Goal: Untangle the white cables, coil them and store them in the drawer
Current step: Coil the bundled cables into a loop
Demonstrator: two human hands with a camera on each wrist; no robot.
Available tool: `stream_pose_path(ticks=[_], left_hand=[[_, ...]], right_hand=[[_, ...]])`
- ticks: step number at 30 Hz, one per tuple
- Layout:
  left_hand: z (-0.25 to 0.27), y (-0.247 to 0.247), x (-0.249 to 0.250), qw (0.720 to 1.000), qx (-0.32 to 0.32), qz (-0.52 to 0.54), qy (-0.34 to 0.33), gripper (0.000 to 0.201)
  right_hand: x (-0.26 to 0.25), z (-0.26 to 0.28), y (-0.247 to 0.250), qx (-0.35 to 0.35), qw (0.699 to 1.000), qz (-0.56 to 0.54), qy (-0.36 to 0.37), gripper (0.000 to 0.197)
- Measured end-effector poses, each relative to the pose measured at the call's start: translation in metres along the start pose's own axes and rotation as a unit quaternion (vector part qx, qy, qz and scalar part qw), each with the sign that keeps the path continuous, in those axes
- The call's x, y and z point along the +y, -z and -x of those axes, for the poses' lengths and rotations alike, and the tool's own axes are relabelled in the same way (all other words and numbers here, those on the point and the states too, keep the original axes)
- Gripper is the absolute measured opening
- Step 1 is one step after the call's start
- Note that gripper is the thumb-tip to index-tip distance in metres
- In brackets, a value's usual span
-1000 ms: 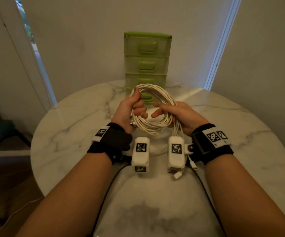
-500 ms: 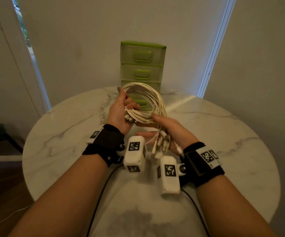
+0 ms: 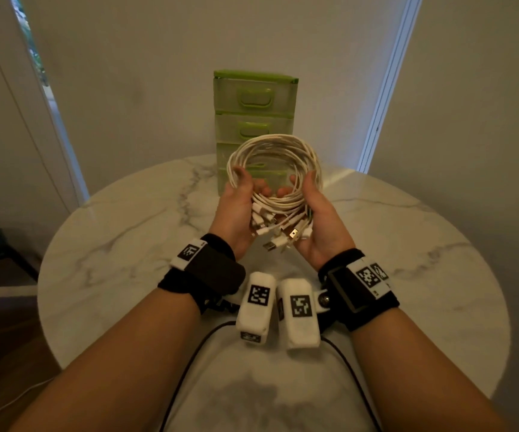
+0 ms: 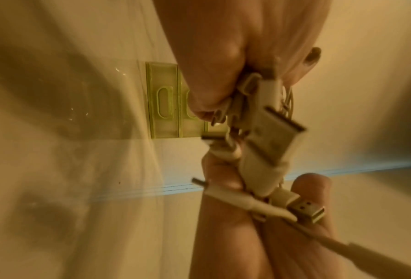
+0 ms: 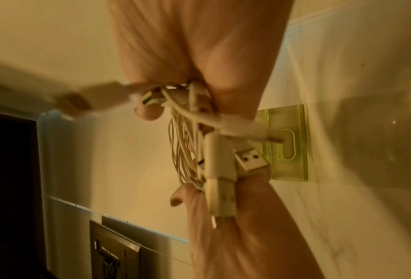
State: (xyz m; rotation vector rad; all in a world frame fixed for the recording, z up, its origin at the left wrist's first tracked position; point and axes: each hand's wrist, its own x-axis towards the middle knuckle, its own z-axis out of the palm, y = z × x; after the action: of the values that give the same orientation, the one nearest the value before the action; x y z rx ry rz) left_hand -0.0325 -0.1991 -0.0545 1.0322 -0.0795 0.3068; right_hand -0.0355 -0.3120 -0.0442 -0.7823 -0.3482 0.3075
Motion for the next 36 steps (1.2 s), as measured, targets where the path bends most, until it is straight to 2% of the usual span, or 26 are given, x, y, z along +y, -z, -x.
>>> stream_pose_path(ticks=[2, 3, 6, 7, 11, 13, 16, 20, 21, 24, 27, 28, 30, 33, 36], left_hand=[[0.002, 0.000, -0.001, 1.000, -0.028, -0.011, 0.000, 0.040], [0.005, 0.000, -0.001, 0.998, -0.055, -0.006, 0.005, 0.041], [0.007, 0.001, -0.002, 0.994, -0.113, 0.000, 0.006, 0.064], [0.007, 0.000, -0.002, 0.992, -0.122, -0.002, -0.001, 0.065], [0.011, -0.004, -0.001, 0.993, -0.118, -0.022, -0.019, 0.043], [0.011, -0.006, -0.002, 0.993, -0.109, -0.014, -0.036, 0.049], [0.012, -0.010, -0.003, 0.991, -0.123, -0.016, -0.040, 0.059], [0.007, -0.008, -0.007, 0.988, -0.112, -0.109, 0.003, 0.046], [0.006, -0.008, -0.006, 0.985, -0.105, -0.136, 0.023, 0.049], [0.003, -0.004, -0.007, 0.979, -0.093, -0.175, 0.043, 0.065], [0.002, 0.003, -0.004, 0.966, -0.098, -0.235, 0.049, 0.056], [0.001, 0.006, -0.003, 0.964, -0.101, -0.240, 0.048, 0.056], [0.003, 0.008, -0.001, 0.974, -0.094, -0.204, 0.036, 0.072], [0.004, 0.007, -0.004, 0.987, -0.046, -0.155, 0.009, 0.093], [0.000, 0.008, -0.006, 0.992, -0.014, -0.128, -0.010, 0.078]], right_hand=[[0.003, -0.002, 0.002, 0.040, 0.999, 0.017, 0.014, 0.029], [0.004, -0.004, 0.003, 0.051, 0.998, 0.022, 0.010, 0.028], [0.003, -0.005, 0.008, 0.044, 0.997, 0.028, -0.057, 0.047], [0.000, -0.004, 0.009, 0.036, 0.995, 0.020, -0.086, 0.050], [-0.007, 0.003, 0.012, -0.005, 0.980, 0.012, -0.197, 0.060], [-0.005, 0.004, 0.009, -0.010, 0.977, -0.006, -0.213, 0.061], [-0.004, 0.002, 0.009, -0.016, 0.980, -0.024, -0.195, 0.057], [-0.005, 0.000, 0.014, 0.052, 0.979, -0.042, -0.191, 0.045], [-0.006, -0.001, 0.016, 0.068, 0.980, -0.040, -0.184, 0.042], [-0.011, -0.003, 0.020, 0.071, 0.984, -0.042, -0.157, 0.058], [-0.013, -0.003, 0.019, 0.047, 0.988, -0.033, -0.144, 0.064], [-0.013, -0.003, 0.018, 0.041, 0.988, -0.026, -0.144, 0.064], [-0.011, -0.001, 0.015, 0.025, 0.989, -0.025, -0.141, 0.060], [-0.007, 0.003, 0.009, 0.000, 0.993, -0.052, -0.109, 0.052], [0.002, 0.005, 0.002, -0.032, 0.995, -0.050, -0.084, 0.062]])
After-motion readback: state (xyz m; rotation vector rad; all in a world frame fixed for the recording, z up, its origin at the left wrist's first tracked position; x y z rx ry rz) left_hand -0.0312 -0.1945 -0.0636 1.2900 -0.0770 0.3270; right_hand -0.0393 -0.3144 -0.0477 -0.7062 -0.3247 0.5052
